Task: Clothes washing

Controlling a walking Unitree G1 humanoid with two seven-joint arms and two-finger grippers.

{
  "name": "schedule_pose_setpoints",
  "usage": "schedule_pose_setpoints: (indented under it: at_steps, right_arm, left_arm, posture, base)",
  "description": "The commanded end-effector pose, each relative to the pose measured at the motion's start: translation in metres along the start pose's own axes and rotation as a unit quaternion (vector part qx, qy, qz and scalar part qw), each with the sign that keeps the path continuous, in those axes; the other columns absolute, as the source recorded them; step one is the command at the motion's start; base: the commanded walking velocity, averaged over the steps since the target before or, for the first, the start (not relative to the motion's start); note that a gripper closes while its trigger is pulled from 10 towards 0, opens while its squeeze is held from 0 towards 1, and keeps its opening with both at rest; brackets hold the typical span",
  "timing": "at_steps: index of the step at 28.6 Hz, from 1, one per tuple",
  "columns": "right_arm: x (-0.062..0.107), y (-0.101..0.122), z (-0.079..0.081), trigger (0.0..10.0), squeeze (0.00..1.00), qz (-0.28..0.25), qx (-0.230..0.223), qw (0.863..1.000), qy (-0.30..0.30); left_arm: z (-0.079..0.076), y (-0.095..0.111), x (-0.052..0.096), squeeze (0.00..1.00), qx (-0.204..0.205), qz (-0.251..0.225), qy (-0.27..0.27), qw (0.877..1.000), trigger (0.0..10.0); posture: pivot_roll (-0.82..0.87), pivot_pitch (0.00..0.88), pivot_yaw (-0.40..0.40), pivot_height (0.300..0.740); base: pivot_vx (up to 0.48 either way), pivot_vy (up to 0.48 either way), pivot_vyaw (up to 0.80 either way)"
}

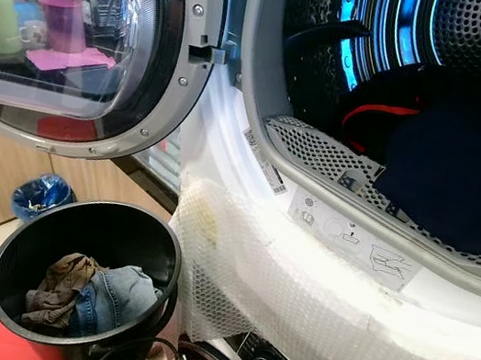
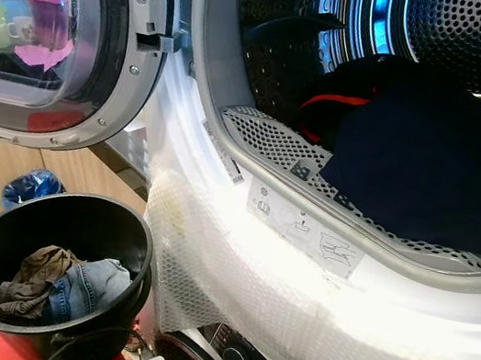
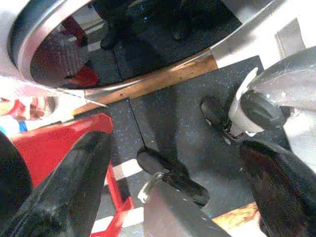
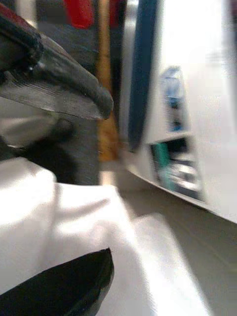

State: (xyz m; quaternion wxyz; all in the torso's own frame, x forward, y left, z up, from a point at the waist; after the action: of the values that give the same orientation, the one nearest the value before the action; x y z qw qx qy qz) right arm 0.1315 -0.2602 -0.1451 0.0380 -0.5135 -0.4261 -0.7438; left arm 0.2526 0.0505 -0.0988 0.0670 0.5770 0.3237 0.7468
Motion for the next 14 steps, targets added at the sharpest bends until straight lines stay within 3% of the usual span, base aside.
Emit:
schedule_pose_setpoints:
  at_steps: [1, 3, 6, 14]
  right_arm:
    - [-0.001, 0.011, 0.000, 10.0, 0.00, -0.024, 0.006, 1.000, 0.008]
    - [-0.002, 0.018, 0.018, 10.0, 0.00, -0.037, 0.067, 0.995, 0.057]
    - [-0.002, 0.017, 0.018, 10.0, 0.00, -0.033, 0.121, 0.990, 0.068]
    - [-0.001, 0.004, 0.005, 10.0, 0.00, -0.003, 0.141, 0.989, 0.051]
  left_arm:
    - [-0.003, -0.004, 0.000, 0.00, 0.005, 0.006, 0.000, 1.000, 10.0]
    - [-0.004, -0.004, -0.001, 0.00, 0.008, 0.005, 0.001, 1.000, 10.0]
    - [-0.004, -0.003, -0.001, 0.00, 0.006, 0.003, -0.002, 1.000, 10.0]
    - [-0.004, -0.002, -0.001, 0.00, -0.014, 0.004, -0.007, 1.000, 10.0]
  posture:
    - [0.09, 0.000, -0.041, 0.740]
    - [0.10, 0.000, -0.044, 0.740]
    - [0.10, 0.000, -0.045, 0.740]
    - [0.10, 0.000, -0.049, 0.740]
  base:
    - [0.000, 0.000, 0.00]
    - [0.000, 0.000, 0.00]
    - [0.000, 0.000, 0.00]
    - [0.000, 0.000, 0.00]
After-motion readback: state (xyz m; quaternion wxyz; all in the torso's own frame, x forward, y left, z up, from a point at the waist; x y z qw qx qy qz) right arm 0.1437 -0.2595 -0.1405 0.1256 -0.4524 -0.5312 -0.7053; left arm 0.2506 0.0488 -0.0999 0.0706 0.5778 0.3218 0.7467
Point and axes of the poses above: a point about 5 cm out from each wrist's last joint towards the gripper, its own x axis pointing back from the gripper into the wrist, its own y axis along the axis of the wrist's last joint, z = x × y, the point moved 6 cm from there along -x, pointing out of the wrist towards the gripper, and after that the axes turned 12 degrees about -x, right-handed, at the moved point
